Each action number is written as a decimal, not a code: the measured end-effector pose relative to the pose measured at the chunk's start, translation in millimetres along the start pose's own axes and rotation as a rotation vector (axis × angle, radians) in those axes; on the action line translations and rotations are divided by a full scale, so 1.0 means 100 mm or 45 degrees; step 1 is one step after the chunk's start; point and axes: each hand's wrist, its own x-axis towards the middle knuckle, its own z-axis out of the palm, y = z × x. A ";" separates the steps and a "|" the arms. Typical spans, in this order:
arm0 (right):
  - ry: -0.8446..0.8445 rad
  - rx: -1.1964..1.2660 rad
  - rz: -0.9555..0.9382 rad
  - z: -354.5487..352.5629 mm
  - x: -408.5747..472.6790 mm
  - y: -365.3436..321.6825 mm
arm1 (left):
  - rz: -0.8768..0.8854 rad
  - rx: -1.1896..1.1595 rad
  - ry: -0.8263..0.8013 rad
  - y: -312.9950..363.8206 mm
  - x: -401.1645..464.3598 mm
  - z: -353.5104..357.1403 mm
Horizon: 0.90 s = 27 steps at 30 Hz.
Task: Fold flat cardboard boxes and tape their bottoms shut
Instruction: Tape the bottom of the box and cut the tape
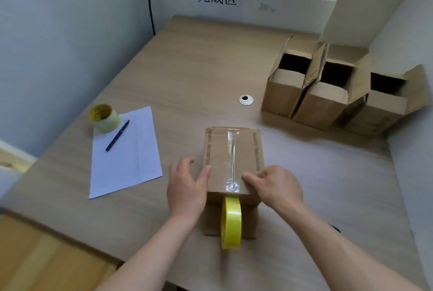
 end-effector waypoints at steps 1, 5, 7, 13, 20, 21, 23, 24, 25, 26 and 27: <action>0.001 0.017 -0.001 0.01 0.01 0.00 | -0.092 -0.103 0.085 0.01 -0.16 -0.01; -0.009 0.069 -0.008 0.02 0.03 0.03 | -0.396 -0.422 -0.360 0.00 -0.64 0.17; -0.013 0.075 -0.008 0.02 0.02 0.02 | -0.501 -0.609 -0.460 -0.01 -0.70 0.28; -0.008 0.090 0.006 0.02 0.03 0.01 | -0.702 -0.849 -0.425 -0.02 -0.64 0.45; -0.063 0.129 0.085 -0.01 0.00 -0.02 | -0.960 -0.961 -0.460 -0.09 -0.57 0.53; -0.053 0.125 0.083 -0.01 -0.01 -0.02 | -0.976 -0.981 -0.507 -0.11 -0.59 0.52; -0.010 0.120 0.072 0.00 -0.03 -0.04 | -0.970 -0.955 -0.575 -0.14 -0.60 0.53; 0.000 0.118 0.068 0.00 -0.03 -0.04 | -0.963 -0.934 -0.590 -0.16 -0.59 0.55; 0.003 0.126 0.055 0.00 -0.02 -0.03 | -0.956 -0.917 -0.597 -0.17 -0.57 0.56; -0.002 0.174 0.026 0.00 -0.03 -0.01 | -0.948 -0.905 -0.595 -0.18 -0.56 0.57; -0.007 0.286 -0.009 -0.01 -0.05 0.05 | -0.940 -0.892 -0.592 -0.19 -0.54 0.58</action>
